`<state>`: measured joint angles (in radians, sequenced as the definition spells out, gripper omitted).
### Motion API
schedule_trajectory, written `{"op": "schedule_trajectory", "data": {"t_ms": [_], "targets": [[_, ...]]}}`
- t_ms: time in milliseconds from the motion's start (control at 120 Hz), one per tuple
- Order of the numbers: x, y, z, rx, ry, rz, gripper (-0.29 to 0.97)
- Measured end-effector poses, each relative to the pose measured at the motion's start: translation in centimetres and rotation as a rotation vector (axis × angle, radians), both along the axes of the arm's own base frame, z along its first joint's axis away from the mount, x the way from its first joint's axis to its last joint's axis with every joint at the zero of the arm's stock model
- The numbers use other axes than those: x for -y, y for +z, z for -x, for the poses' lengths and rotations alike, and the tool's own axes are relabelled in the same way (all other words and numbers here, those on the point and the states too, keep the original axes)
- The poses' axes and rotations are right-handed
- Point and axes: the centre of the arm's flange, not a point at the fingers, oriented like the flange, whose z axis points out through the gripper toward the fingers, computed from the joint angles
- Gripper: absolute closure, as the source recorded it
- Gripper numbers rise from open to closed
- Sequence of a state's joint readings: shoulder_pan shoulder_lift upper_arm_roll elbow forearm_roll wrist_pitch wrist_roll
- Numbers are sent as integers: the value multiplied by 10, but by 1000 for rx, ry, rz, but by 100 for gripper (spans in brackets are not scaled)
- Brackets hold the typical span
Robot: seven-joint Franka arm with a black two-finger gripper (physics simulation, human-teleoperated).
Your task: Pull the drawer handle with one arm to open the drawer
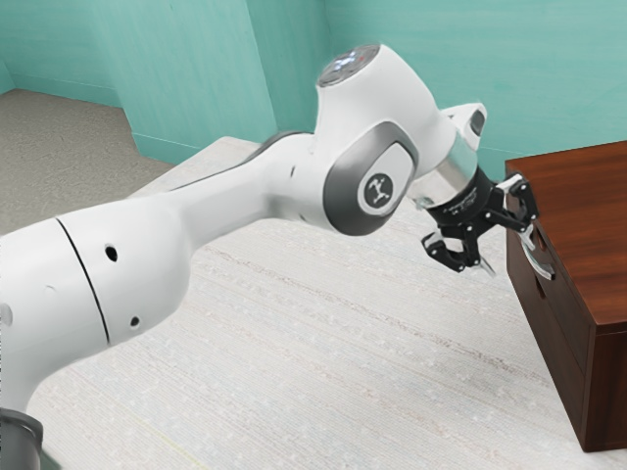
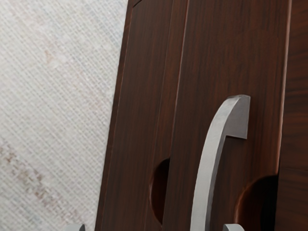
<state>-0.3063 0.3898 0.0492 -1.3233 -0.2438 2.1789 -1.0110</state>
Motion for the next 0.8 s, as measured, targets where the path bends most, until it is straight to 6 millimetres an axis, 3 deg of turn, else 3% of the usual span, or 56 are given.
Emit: {"op": "schedule_trajectory", "data": {"t_ms": [800], "targets": [[5,-20,-4,-17,10,2,35]]}}
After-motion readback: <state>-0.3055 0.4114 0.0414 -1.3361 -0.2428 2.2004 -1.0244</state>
